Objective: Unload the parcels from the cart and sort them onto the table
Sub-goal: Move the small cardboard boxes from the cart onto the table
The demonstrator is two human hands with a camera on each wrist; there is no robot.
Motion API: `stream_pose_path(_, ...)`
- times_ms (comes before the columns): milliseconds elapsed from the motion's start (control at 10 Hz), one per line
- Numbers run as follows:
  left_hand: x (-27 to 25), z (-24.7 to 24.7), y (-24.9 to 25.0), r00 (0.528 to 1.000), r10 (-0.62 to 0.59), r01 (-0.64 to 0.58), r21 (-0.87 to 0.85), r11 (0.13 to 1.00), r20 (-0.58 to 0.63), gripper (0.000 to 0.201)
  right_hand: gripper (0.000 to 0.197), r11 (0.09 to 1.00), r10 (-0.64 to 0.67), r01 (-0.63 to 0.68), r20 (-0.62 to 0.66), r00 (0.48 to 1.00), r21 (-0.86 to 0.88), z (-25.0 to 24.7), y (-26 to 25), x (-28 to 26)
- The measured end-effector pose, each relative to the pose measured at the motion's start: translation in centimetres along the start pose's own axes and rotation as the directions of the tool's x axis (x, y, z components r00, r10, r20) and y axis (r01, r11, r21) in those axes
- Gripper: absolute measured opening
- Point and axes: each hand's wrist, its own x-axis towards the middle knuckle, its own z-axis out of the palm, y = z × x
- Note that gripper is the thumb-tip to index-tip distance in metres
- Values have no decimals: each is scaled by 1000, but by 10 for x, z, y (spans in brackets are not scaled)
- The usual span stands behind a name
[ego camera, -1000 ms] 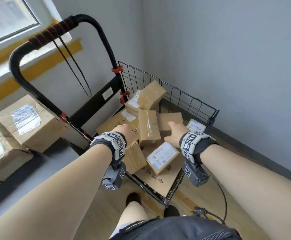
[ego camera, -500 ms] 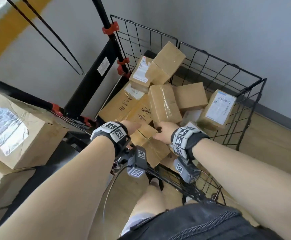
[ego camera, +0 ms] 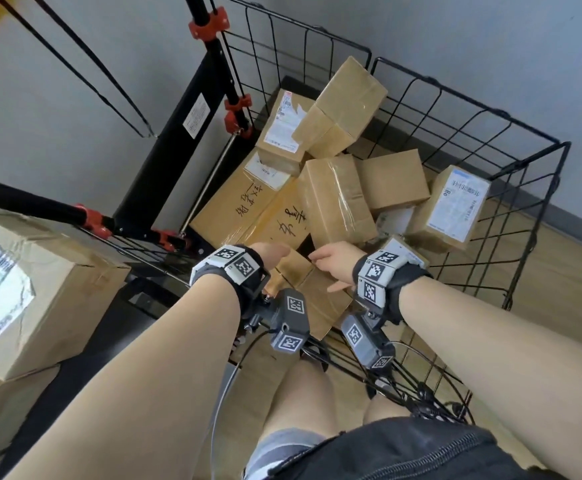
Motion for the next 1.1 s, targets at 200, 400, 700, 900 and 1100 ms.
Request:
stream_pose_path(200,12,13,-8,998,62,-63,65,996,21,51,42,986,-137,138,22,990,-93,-2,22,-2)
stream_pose_path(400,-8,31,6,1000,3,1,194,981,-25,70,40,965,-210,196,66,975,174,0,48,9)
stream_pose_path(700,-29,39,13,980,78,-35,227,973,-183,67,42,903,-295,286,-22,955,320,-19,34,-14)
stream_pose_path(900,-47,13,10,977,92,-89,28,996,-191,72,42,883,-411,419,-84,908,211,-29,9,-48)
stream_pose_path(1100,-87,12,-7,961,98,-180,-315,932,-259,73,41,794,-583,599,-143,799,109,-32,-13,-86)
